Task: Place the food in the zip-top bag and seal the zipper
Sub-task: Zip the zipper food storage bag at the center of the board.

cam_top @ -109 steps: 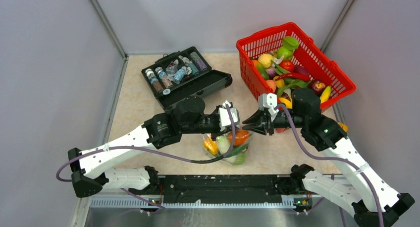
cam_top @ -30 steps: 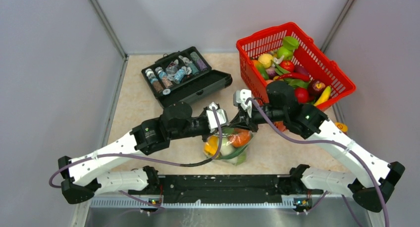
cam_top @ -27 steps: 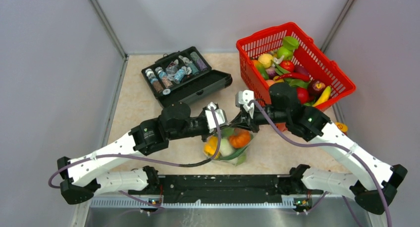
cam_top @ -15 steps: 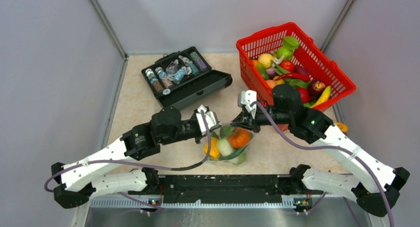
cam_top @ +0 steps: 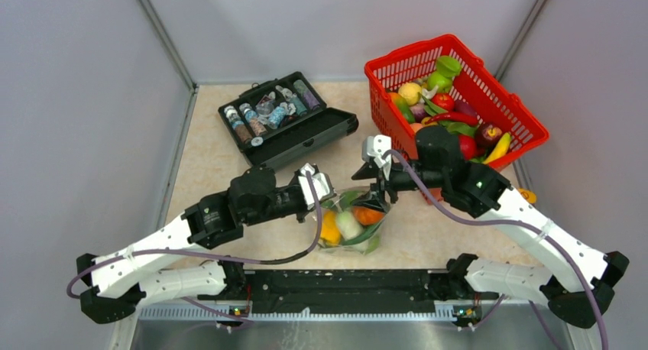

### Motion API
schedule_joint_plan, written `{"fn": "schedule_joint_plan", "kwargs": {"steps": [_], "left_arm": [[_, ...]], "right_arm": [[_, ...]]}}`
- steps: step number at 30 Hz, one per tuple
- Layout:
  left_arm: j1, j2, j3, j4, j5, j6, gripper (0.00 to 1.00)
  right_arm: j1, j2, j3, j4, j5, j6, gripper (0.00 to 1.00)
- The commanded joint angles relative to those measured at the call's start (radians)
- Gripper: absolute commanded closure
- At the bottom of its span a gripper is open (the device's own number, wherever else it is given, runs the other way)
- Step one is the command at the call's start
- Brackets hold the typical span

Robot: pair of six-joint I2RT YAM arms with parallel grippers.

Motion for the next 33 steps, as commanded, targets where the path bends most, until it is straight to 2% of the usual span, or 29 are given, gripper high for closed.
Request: {"fn": "schedule_joint_plan", "kwargs": {"steps": [1, 9, 14, 16, 21, 24, 26, 33], "left_arm": [[0.001, 0.037, 0.054, 0.033, 0.047, 0.000, 1.00], [0.001, 0.008, 0.045, 0.042, 0.051, 0.003, 1.00], [0.002, -0.007, 0.045, 0.031, 0.043, 0.005, 1.00], [0.002, -0.010, 0.044, 0.022, 0.040, 0.002, 1.00], [0.002, -0.022, 0.034, 0.017, 0.037, -0.005, 1.00], [0.001, -0.032, 0.033, 0.015, 0.029, -0.005, 1.00], [0.001, -0.038, 0.030, 0.013, 0.025, -0.004, 1.00], [0.002, -0.056, 0.014, -0.001, -0.019, 0.002, 1.00]], "right_arm": [[0.044, 0.061, 0.105, -0.001, 0.024, -0.019, 0.39], [0.089, 0.160, 0.148, -0.048, 0.069, -0.072, 0.39], [0.100, 0.176, 0.145, -0.035, 0.078, -0.070, 0.48], [0.101, 0.177, 0.142, -0.026, 0.090, -0.065, 0.57], [0.101, 0.155, 0.124, 0.022, 0.089, -0.046, 0.62], [0.102, 0.139, 0.117, 0.031, 0.106, -0.036, 0.75], [0.101, 0.137, 0.117, 0.026, 0.105, -0.036, 0.88], [0.102, 0.142, 0.097, 0.006, 0.127, -0.038, 1.00]]}}
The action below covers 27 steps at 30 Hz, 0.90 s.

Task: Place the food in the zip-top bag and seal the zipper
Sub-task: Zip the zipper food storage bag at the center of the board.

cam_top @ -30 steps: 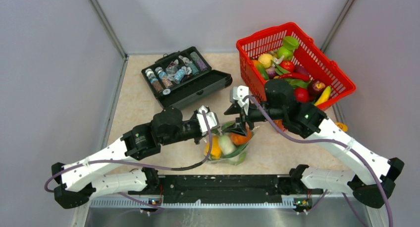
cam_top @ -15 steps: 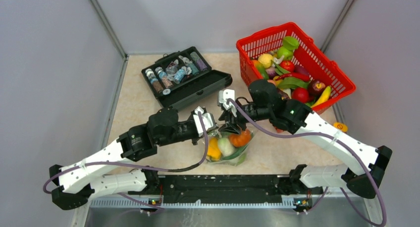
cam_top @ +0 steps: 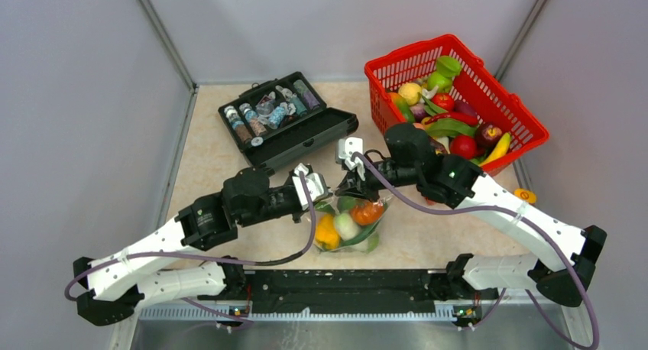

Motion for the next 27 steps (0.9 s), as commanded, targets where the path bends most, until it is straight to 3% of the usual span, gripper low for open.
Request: {"fn": "schedule_joint_plan", "kwargs": {"steps": [1, 17, 23, 24, 25, 27], "left_arm": [[0.000, -0.042, -0.006, 0.014, -0.028, -0.002, 1.00], [-0.001, -0.322, -0.158, -0.016, -0.299, -0.108, 0.96], [0.000, -0.330, -0.158, -0.022, -0.378, -0.130, 0.89], [0.000, -0.329, -0.156, -0.021, -0.395, -0.138, 0.84], [-0.001, -0.331, -0.157, -0.015, -0.414, -0.146, 0.74], [0.000, -0.335, -0.159, -0.006, -0.446, -0.158, 0.71]], "right_arm": [[0.006, -0.027, -0.011, 0.027, 0.057, 0.001, 1.00], [0.006, -0.079, -0.103, 0.122, 0.176, 0.015, 1.00], [0.007, -0.089, -0.118, 0.143, 0.192, 0.016, 1.00], [0.006, -0.088, -0.120, 0.143, 0.198, 0.016, 1.00], [0.007, -0.089, -0.125, 0.145, 0.202, 0.017, 1.00], [0.006, -0.088, -0.134, 0.148, 0.214, 0.019, 1.00]]}}
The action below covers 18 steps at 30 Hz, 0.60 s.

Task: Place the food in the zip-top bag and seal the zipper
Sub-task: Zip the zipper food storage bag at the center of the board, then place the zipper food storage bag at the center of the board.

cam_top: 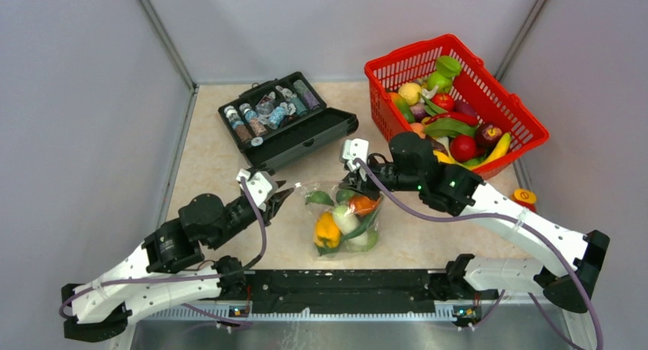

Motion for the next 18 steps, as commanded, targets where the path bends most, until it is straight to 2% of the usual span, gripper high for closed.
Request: {"fn": "schedule_joint_plan", "kwargs": {"steps": [1, 2, 3, 4, 6, 9, 13, 16, 18], "left_arm": [[0.003, -0.023, 0.005, 0.037, -0.144, -0.043, 0.71], [0.002, -0.027, 0.002, 0.041, -0.153, -0.045, 0.66], [0.003, -0.032, 0.000, 0.048, -0.160, -0.047, 0.51], [0.004, -0.038, -0.005, 0.055, -0.159, -0.050, 0.42], [0.004, -0.046, -0.009, 0.067, -0.144, -0.052, 0.34], [0.003, -0.049, -0.014, 0.077, -0.145, -0.065, 0.13], [0.003, -0.053, -0.023, 0.094, -0.204, -0.093, 0.02], [0.004, -0.073, -0.053, 0.150, -0.237, -0.109, 0.01], [0.004, -0.082, -0.073, 0.178, -0.251, -0.115, 0.01]], "right_arm": [[-0.003, -0.034, -0.023, 0.013, 0.069, 0.009, 1.00], [-0.003, -0.035, -0.026, 0.016, 0.077, 0.010, 1.00], [-0.003, -0.034, -0.029, 0.018, 0.084, 0.011, 1.00], [-0.004, -0.033, -0.033, 0.020, 0.089, 0.012, 1.00], [-0.003, -0.037, -0.040, 0.029, 0.094, 0.015, 1.00], [-0.003, -0.051, -0.064, 0.065, 0.117, 0.024, 1.00], [-0.002, -0.078, -0.119, 0.164, 0.257, 0.084, 1.00], [-0.003, -0.073, -0.179, 0.266, 0.508, 0.176, 1.00], [-0.003, -0.063, -0.210, 0.307, 0.607, 0.212, 0.98]]}}
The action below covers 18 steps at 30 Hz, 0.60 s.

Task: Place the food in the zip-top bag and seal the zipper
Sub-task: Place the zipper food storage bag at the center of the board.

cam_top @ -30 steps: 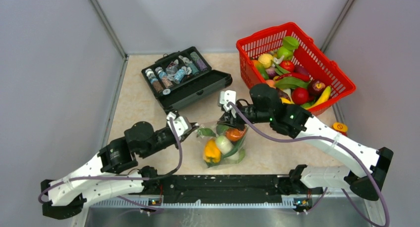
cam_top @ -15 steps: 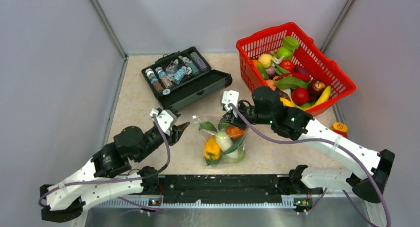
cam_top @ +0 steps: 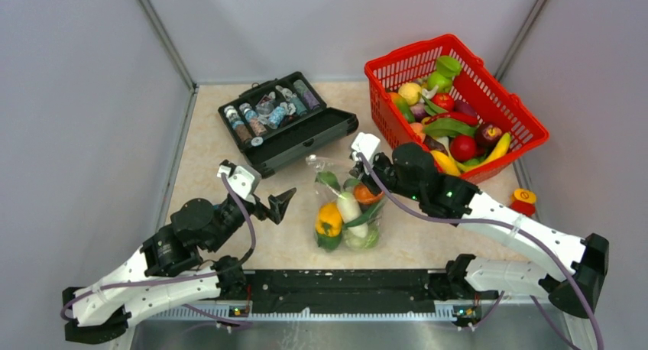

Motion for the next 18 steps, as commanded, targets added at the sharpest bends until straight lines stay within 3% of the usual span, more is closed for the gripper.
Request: {"fn": "schedule_joint_plan", "kwargs": {"steps": [1, 2, 4, 5, 12, 18], "left_arm": [[0.002, -0.026, -0.040, 0.111, -0.062, -0.033, 0.01], [0.003, -0.023, -0.040, 0.107, -0.067, -0.034, 0.01], [0.003, -0.019, -0.033, 0.084, -0.080, -0.046, 0.01], [0.002, -0.016, -0.028, 0.072, -0.088, -0.051, 0.01], [0.003, -0.032, -0.042, 0.079, -0.105, -0.089, 0.01], [0.002, -0.016, -0.047, 0.074, -0.090, -0.114, 0.01]], "right_arm": [[-0.003, 0.000, -0.056, 0.160, 0.306, 0.120, 0.94], [-0.002, 0.000, -0.064, 0.172, 0.325, 0.128, 0.81], [-0.003, -0.007, -0.070, 0.192, 0.347, 0.144, 0.42], [-0.002, -0.013, -0.067, 0.194, 0.330, 0.141, 0.32], [-0.001, -0.124, -0.082, 0.261, 0.240, 0.191, 0.25], [-0.002, -0.219, -0.330, 0.396, 0.128, 0.381, 0.25]]}}
